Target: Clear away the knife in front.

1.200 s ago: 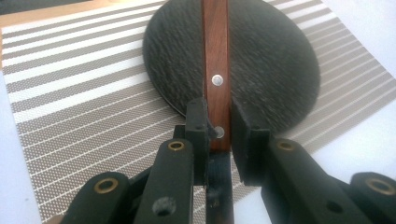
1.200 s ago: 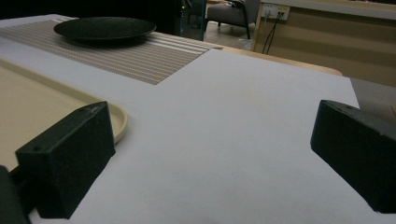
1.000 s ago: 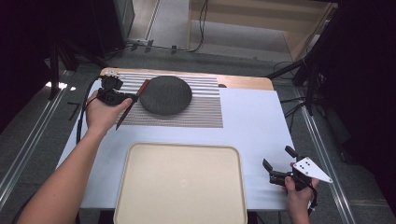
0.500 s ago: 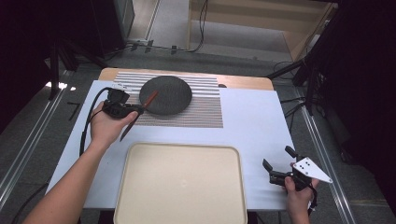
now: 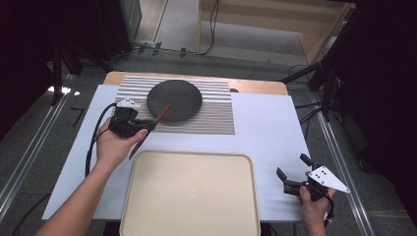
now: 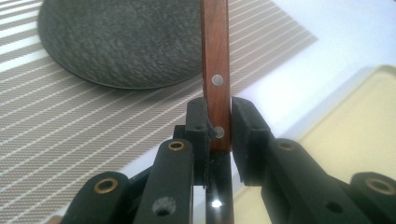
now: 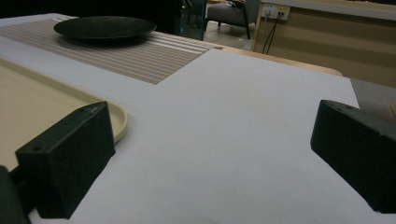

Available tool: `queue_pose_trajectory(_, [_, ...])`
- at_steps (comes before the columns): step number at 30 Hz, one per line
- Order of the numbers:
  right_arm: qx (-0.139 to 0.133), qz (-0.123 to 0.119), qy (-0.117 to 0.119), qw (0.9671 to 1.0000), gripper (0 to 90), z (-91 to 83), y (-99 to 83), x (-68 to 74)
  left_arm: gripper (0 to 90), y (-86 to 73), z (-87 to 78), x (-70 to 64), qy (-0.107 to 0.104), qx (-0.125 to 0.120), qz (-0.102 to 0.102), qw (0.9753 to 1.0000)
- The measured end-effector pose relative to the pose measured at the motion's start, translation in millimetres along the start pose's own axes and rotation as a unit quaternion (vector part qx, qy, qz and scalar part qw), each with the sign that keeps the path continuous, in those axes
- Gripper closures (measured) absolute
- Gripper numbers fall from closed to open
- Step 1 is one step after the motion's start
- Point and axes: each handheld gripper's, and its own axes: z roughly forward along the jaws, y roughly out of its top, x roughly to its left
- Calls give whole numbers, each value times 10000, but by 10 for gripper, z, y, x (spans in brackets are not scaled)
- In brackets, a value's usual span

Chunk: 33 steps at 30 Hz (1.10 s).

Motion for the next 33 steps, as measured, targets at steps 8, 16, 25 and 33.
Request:
queue_pose_trajectory(8, [2,-5,-4,10000,0,-1,0,0,772,-89,-63,-163,-93,-25,117,9999])
queue_pose_trajectory(16, [20,-14,-21,10000,0,3,1,6,772,-247,-142,-288,-184,-90,180,9996])
queue_pose_trajectory(25, [3,-22,0,10000,0,-1,1,6,772,-430,-244,-426,-308,-132,171,9993])
queue_pose_trajectory(33, [17,-30,-10,10000,0,0,1,9,772,-560,-299,-568,-426,-139,216,9988])
